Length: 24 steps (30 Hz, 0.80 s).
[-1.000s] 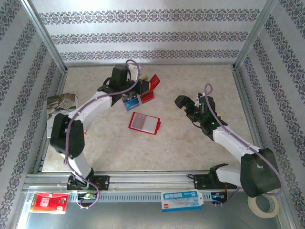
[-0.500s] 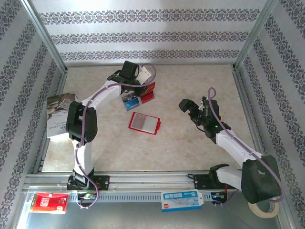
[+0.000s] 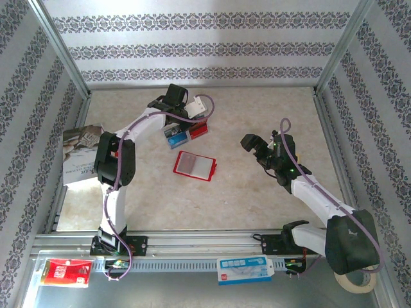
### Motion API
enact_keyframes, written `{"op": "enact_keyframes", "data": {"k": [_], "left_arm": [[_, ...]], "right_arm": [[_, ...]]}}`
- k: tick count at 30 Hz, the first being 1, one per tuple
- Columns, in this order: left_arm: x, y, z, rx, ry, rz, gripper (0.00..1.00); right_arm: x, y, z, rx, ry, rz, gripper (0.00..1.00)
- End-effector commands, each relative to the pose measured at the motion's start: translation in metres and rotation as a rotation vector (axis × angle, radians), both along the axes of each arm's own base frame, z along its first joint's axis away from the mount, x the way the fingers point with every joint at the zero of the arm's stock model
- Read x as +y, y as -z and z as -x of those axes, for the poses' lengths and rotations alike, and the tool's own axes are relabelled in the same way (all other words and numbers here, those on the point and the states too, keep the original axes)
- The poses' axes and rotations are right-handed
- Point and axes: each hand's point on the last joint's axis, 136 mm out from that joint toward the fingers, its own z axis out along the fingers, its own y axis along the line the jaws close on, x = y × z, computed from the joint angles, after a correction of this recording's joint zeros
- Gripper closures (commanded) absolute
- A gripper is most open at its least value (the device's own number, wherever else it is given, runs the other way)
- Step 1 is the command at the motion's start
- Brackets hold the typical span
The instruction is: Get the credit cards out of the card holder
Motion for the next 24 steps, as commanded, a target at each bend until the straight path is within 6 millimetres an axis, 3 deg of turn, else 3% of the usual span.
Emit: {"op": "enact_keyframes", "data": {"k": [1,10,24], "left_arm": [[0.007,0.008,-0.003,-0.002,0.049,-0.042,1.00],[-0.003,0.019,0.009,0.073,0.131,-0.008,1.00],[0.001,0.028,-0.019,0.032,0.006,-0.002,1.00]], "right_arm": [[0.004,-0.004,0.002,-0.005,-0.025,-0.010,0.02],[0.007,-0.005,0.002,-0.001,-0.029,-0.005,0.02],[0.016,-0.002,0.001,0.010,-0.051,0.000,0.02]]}}
